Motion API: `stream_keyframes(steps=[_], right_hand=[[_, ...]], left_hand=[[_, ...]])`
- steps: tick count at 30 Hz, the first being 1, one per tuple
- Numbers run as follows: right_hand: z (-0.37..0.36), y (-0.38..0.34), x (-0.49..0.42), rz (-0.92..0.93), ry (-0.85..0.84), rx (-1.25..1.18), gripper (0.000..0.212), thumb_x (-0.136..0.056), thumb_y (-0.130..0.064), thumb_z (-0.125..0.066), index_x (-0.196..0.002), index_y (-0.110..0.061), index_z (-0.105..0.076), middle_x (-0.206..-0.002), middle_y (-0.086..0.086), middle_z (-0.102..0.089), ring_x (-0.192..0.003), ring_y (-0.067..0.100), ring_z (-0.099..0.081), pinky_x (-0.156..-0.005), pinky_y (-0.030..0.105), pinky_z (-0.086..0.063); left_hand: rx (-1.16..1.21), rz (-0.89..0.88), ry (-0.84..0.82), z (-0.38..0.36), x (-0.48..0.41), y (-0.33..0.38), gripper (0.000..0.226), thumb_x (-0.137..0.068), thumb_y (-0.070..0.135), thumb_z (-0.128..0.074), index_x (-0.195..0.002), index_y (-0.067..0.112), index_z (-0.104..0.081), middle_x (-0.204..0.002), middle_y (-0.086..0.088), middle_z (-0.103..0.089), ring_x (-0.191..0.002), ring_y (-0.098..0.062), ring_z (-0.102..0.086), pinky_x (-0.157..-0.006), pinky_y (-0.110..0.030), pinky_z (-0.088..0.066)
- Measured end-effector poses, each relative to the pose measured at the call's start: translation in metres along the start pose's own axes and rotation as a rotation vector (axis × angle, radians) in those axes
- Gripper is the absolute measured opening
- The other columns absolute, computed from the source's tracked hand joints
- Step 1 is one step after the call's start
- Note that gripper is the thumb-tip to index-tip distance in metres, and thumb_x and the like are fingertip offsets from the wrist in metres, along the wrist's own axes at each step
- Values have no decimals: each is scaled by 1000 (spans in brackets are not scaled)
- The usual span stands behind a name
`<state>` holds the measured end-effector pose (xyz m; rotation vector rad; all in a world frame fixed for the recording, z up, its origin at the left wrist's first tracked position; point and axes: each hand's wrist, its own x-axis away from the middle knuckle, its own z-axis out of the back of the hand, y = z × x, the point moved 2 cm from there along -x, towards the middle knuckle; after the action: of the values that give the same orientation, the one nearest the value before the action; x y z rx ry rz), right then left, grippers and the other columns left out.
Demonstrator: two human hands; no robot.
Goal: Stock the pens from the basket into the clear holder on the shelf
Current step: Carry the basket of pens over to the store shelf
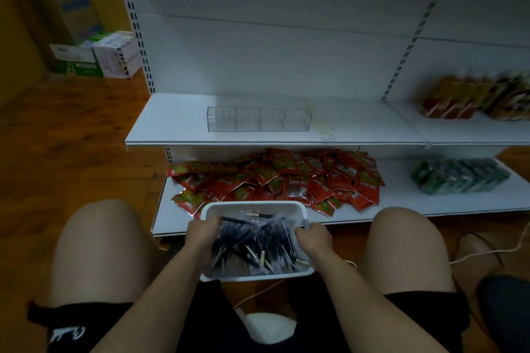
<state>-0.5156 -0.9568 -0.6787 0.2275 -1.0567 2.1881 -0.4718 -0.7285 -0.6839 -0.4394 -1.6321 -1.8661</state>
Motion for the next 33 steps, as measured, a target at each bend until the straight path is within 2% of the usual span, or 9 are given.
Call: stream_keyframes(steps=[3,7,10,16,20,23,25,29,33], right_hand=[[-8,2,-14,-32,-15,-16,17,-94,-26,-55,-87,-11,-55,-74,3,-53,-77,25,-55,-66,29,-42],[-19,6,-29,-69,-45,-23,15,-92,-25,-56,-94,-11,-60,-86,6,-60,-78,25,-57,-65,29,-42],[-26,11,-40,-103,-58,-17,18,-92,-23,-55,-100,-9,-62,-88,7,-59,-78,25,-56,-63,29,-41],[-43,20,-69,-171,-118,-3,22,-93,-24,-53,-105,-8,-61,-88,7,-59,-75,23,-54,-63,27,-39],[-58,33,-92,-263,-168,-20,25,-92,-23,-53,-107,-3,-60,-89,11,-59,-76,27,-56,-60,27,-39],[-72,42,-108,-317,-230,-43,30,-91,-24,-54,-110,-2,-60,-99,15,-62,-82,30,-59,-62,28,-42],[-81,47,-119,-345,-263,-40,30,-90,-26,-55,-107,-2,-61,-98,14,-62,-83,29,-59,-64,29,-42],[-97,57,-142,-401,-297,-33,24,-90,-26,-57,-72,-11,-51,-75,8,-52,-67,24,-50,-65,31,-40],[-114,61,-165,-400,-366,-16,20,-89,-30,-57,-86,-11,-59,-87,9,-59,-82,26,-56,-76,37,-47]], left_hand=[[-6,-3,35,-12,-17,1,58,-90,26,-54,-138,-2,-37,-125,-24,-53,-104,-38,-54,-66,-36,-46],[-103,5,107,-22,-35,0,63,-87,30,-57,-138,1,-36,-129,-24,-50,-112,-42,-51,-91,-46,-48],[-175,30,111,-25,-52,-10,65,-86,35,-58,-136,-1,-39,-129,-25,-50,-111,-43,-51,-94,-51,-47],[-113,158,81,-28,-75,-36,57,-87,26,-59,-132,-7,-45,-123,-26,-56,-105,-41,-56,-81,-40,-51],[-113,197,65,-32,-86,-42,40,-88,14,-58,-115,-15,-57,-98,-23,-58,-79,-32,-55,-61,-29,-41],[-70,254,62,-36,-99,-54,40,-86,15,-59,-112,-15,-60,-88,-22,-59,-82,-38,-61,-59,-29,-40],[-62,287,79,-38,-114,-68,43,-84,18,-60,-112,-14,-60,-92,-29,-63,-87,-43,-62,-63,-32,-40],[-73,339,102,-44,-140,-83,32,-89,19,-56,-101,-12,-59,-86,-22,-57,-68,-32,-52,-60,-33,-41],[-51,408,125,-47,-167,-100,27,-88,17,-57,-95,-9,-61,-74,-19,-55,-57,-27,-47,-52,-29,-36]])
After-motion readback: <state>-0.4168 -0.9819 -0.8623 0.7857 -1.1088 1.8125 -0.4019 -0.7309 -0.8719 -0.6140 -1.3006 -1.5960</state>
